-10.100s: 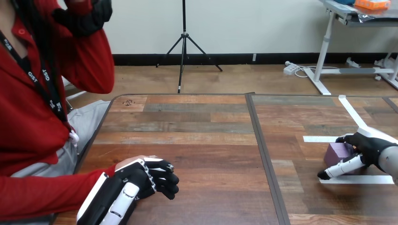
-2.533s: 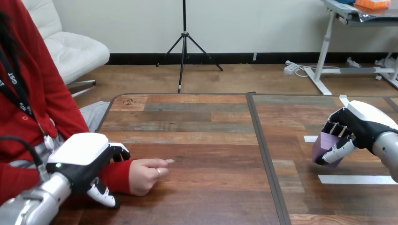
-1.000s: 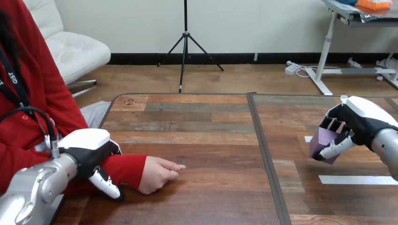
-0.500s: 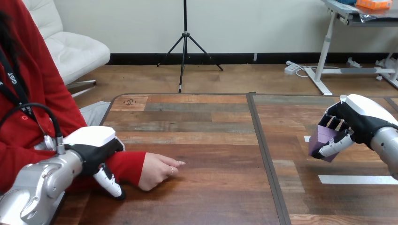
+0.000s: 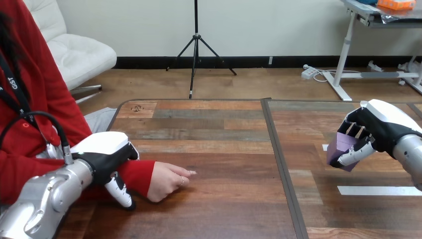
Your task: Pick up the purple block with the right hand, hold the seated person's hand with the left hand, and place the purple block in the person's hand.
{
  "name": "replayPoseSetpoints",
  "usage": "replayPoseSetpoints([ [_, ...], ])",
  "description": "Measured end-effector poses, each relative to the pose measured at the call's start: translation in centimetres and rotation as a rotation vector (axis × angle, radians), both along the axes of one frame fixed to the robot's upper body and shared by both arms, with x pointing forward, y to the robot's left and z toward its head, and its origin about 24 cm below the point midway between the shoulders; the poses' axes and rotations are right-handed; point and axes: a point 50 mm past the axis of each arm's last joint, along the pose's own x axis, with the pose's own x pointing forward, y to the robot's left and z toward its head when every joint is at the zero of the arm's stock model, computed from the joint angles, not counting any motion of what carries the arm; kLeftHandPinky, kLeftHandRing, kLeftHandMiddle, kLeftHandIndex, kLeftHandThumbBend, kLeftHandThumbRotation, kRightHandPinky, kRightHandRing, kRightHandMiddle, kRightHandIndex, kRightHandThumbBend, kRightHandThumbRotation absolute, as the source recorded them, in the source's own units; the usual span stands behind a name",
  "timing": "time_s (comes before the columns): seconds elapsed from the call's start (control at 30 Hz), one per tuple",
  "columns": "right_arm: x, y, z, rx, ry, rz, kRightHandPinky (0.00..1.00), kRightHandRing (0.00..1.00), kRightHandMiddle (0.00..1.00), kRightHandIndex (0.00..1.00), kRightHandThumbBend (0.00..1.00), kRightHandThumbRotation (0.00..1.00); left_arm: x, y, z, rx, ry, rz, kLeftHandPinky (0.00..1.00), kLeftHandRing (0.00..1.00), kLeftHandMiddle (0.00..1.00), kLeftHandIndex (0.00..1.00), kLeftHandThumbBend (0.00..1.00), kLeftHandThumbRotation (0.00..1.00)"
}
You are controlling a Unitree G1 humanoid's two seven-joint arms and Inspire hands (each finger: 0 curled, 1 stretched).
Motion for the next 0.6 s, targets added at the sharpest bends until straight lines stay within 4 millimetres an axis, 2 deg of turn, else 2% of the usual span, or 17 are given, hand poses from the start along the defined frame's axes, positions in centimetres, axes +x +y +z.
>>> replayPoseSetpoints([
  [0.3, 0.00, 0.00, 0.01, 0.003, -0.001, -0.001, 0.35, 0.41, 0.46, 0.49, 0.73, 0.00, -0.15, -0.33, -0.33, -0.028, -0.019, -0.001, 0.18, 0.23, 0.31, 0.34, 0.73, 0.00],
  [0.6, 0.00, 0.00, 0.01, 0.003, -0.001, 0.000, 0.37, 0.43, 0.48, 0.49, 0.73, 0.00, -0.42, -0.64, -0.77, -0.055, -0.024, -0.002, 0.16, 0.21, 0.28, 0.30, 0.67, 0.00],
])
